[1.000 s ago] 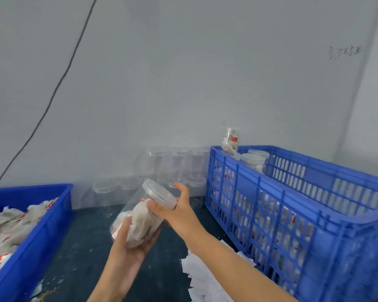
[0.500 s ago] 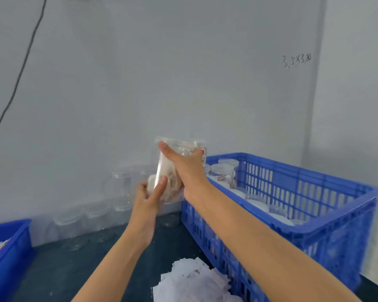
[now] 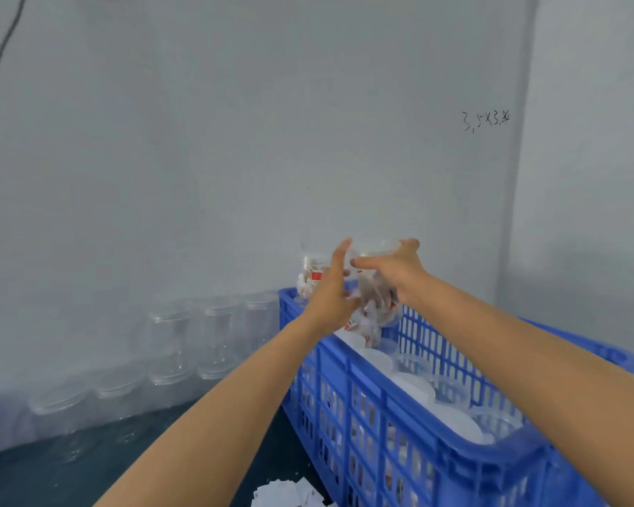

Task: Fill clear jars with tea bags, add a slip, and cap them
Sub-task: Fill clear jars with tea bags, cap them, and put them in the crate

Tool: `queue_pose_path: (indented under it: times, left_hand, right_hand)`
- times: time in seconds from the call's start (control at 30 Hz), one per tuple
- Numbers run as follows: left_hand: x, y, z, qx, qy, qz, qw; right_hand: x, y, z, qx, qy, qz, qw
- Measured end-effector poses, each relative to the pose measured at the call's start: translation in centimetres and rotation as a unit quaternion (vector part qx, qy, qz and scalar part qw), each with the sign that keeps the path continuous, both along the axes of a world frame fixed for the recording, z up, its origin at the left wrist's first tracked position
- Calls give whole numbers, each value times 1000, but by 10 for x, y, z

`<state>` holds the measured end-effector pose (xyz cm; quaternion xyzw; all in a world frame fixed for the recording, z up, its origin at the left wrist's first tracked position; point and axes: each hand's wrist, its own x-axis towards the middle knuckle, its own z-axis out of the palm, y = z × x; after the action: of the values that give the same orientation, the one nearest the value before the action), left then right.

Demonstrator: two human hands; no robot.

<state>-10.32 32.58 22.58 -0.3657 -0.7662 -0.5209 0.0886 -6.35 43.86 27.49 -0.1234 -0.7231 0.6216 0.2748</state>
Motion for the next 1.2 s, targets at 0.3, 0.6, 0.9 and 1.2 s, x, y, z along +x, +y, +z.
queue_pose_path:
  times: [0.3,0.6,0.9,1.2]
  left_hand:
    - [-31,24,-9,-87,-21,11,996]
    - [-40,38,-19,-261,-2,34,965]
    - [-43,42,-24,-399,26,148,905]
    - [-32,22,-23,-361,63,190,911]
  right_hand:
    - [-28,38,-27,-68,-84,-16,994]
    - [-39,57,-55,-30,-193,-26,980]
    - [-44,44,-72,40,-257,30,965]
    - [-40,38,-71,99,-295,-22,950]
